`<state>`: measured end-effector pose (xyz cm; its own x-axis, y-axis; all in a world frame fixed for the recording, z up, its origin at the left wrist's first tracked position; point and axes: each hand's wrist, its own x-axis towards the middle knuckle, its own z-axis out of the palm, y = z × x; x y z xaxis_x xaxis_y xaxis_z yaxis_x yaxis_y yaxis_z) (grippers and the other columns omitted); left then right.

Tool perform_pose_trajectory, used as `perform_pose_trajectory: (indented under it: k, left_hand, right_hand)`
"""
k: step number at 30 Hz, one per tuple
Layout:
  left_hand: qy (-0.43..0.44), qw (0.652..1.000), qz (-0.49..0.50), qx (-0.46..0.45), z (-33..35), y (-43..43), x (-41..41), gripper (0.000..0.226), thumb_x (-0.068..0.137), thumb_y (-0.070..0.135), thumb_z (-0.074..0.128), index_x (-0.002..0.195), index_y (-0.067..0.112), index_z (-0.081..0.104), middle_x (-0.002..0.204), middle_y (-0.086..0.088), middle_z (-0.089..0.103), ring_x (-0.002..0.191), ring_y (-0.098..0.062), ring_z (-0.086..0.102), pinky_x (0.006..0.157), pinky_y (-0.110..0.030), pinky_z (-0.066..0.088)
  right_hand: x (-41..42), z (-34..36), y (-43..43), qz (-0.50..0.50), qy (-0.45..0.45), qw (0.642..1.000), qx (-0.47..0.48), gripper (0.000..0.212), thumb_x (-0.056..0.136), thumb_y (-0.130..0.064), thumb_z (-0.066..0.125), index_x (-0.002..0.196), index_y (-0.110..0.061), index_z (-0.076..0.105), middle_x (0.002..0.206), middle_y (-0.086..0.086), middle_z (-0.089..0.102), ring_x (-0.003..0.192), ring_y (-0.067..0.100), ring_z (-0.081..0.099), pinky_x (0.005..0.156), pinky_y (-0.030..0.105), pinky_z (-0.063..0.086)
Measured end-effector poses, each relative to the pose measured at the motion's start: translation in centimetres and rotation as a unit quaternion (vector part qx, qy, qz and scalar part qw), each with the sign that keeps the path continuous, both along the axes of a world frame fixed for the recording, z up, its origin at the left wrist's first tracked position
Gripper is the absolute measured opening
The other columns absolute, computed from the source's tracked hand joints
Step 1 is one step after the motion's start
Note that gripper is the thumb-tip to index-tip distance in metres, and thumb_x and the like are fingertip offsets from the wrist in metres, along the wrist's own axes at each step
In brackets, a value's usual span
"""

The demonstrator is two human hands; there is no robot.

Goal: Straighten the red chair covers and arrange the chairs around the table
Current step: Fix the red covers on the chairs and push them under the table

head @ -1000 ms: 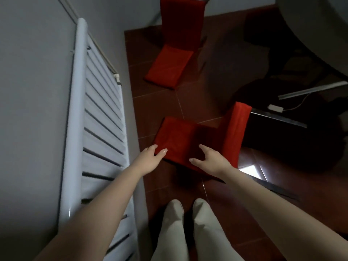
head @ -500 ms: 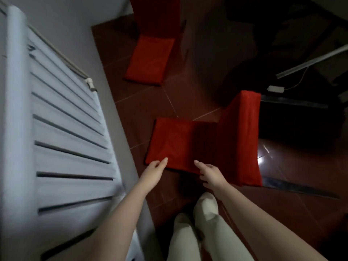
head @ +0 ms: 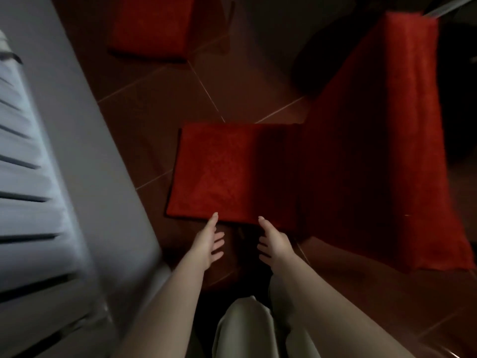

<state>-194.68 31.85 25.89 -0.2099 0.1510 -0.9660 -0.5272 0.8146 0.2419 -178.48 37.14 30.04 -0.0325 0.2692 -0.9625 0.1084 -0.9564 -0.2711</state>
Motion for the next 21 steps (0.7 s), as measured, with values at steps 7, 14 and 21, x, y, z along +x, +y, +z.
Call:
perform_pose_trajectory:
  k: [7, 14, 21]
  left_hand:
    - [0.005, 0.999, 0.032, -0.011, -10.8, 1.2, -2.9, 0.100, 0.077, 0.075, 0.063, 0.151, 0.014, 0.036, 0.140, -0.011, 0.055, 0.116, -0.023, 0.056, 0.093, -0.045, 0.046]
    - [0.001, 0.998, 0.058, -0.017, -19.0, 1.4, -5.1, 0.105, 0.074, 0.075, 0.066, 0.154, 0.017, 0.030, 0.147, -0.014, 0.049, 0.129, -0.026, 0.051, 0.094, -0.043, 0.045]
    - [-0.023, 0.992, 0.121, 0.023, -24.4, 1.9, -6.1, 0.098, 0.075, 0.069, 0.071, 0.151, 0.015, 0.038, 0.141, -0.014, 0.053, 0.120, -0.024, 0.056, 0.091, -0.038, 0.048]
  right_hand:
    - [-3.3, -12.2, 0.0, -0.090, 0.019, 0.995, -0.038, 0.078, 0.087, -0.059, 0.061, 0.145, -0.011, 0.042, 0.142, 0.015, 0.049, 0.126, 0.031, 0.051, 0.105, 0.044, 0.042]
    - [-5.7, -21.6, 0.1, -0.133, 0.053, 0.988, -0.060, 0.082, 0.083, -0.064, 0.061, 0.148, -0.020, 0.039, 0.148, 0.016, 0.043, 0.131, 0.031, 0.046, 0.111, 0.046, 0.037]
    - [-7.3, -27.0, 1.5, -0.189, 0.101, 0.975, -0.059, 0.065, 0.084, -0.055, 0.067, 0.140, -0.027, 0.048, 0.140, 0.007, 0.053, 0.126, 0.027, 0.049, 0.100, 0.038, 0.039]
